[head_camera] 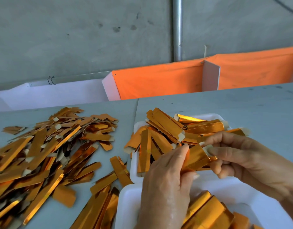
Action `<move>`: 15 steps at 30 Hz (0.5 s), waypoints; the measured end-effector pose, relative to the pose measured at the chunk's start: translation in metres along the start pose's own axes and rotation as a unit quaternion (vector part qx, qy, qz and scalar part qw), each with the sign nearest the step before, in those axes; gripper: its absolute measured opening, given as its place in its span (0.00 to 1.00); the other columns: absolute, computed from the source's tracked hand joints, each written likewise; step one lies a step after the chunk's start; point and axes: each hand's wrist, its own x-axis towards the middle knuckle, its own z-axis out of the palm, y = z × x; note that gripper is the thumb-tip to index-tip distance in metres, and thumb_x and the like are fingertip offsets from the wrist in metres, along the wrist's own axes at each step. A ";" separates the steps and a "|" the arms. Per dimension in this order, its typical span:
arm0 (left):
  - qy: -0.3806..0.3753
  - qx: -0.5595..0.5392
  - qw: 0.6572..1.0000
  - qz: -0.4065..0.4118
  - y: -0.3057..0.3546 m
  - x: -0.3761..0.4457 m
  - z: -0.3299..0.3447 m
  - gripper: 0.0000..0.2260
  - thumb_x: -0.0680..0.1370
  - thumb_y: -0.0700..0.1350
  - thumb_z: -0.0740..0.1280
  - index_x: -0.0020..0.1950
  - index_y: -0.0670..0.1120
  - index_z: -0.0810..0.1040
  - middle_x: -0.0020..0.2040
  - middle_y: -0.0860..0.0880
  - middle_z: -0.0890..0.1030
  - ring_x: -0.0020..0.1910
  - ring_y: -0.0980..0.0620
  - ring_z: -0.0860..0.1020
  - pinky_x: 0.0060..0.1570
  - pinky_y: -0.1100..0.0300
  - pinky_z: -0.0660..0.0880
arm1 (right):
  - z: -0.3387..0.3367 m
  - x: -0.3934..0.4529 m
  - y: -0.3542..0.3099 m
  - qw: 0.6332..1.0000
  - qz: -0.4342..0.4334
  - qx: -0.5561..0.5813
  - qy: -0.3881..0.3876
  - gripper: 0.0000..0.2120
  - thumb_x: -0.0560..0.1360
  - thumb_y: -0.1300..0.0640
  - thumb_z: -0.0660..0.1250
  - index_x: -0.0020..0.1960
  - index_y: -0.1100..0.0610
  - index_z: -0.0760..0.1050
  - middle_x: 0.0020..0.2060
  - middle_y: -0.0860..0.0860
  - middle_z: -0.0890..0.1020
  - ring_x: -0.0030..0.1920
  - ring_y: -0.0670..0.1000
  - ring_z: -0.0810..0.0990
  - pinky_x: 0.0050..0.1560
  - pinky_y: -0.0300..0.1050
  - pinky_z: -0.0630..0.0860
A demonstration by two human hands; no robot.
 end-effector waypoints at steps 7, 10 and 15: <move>0.009 0.059 0.997 0.054 -0.003 0.000 0.001 0.24 0.72 0.47 0.72 0.67 0.56 0.73 0.61 0.66 0.74 0.60 0.65 0.72 0.59 0.72 0.69 | 0.006 0.001 0.001 1.000 0.020 0.003 0.019 0.08 0.61 0.60 0.71 0.40 0.60 0.82 0.27 0.62 0.78 0.25 0.51 0.78 0.25 0.38 0.76; 0.013 0.083 0.993 0.080 -0.005 0.000 0.004 0.20 0.70 0.45 0.75 0.62 0.51 0.79 0.55 0.57 0.82 0.53 0.59 0.80 0.51 0.65 0.76 | 0.006 0.002 0.003 0.999 0.013 -0.016 0.033 0.08 0.62 0.59 0.71 0.41 0.60 0.81 0.27 0.61 0.77 0.25 0.51 0.77 0.24 0.38 0.75; 0.023 -0.051 0.998 0.007 -0.003 -0.001 0.001 0.22 0.74 0.53 0.69 0.67 0.65 0.70 0.54 0.76 0.72 0.60 0.73 0.69 0.60 0.75 0.67 | 0.003 0.001 0.004 1.000 -0.011 -0.006 0.020 0.11 0.62 0.57 0.71 0.43 0.58 0.83 0.30 0.59 0.79 0.29 0.50 0.79 0.28 0.37 0.77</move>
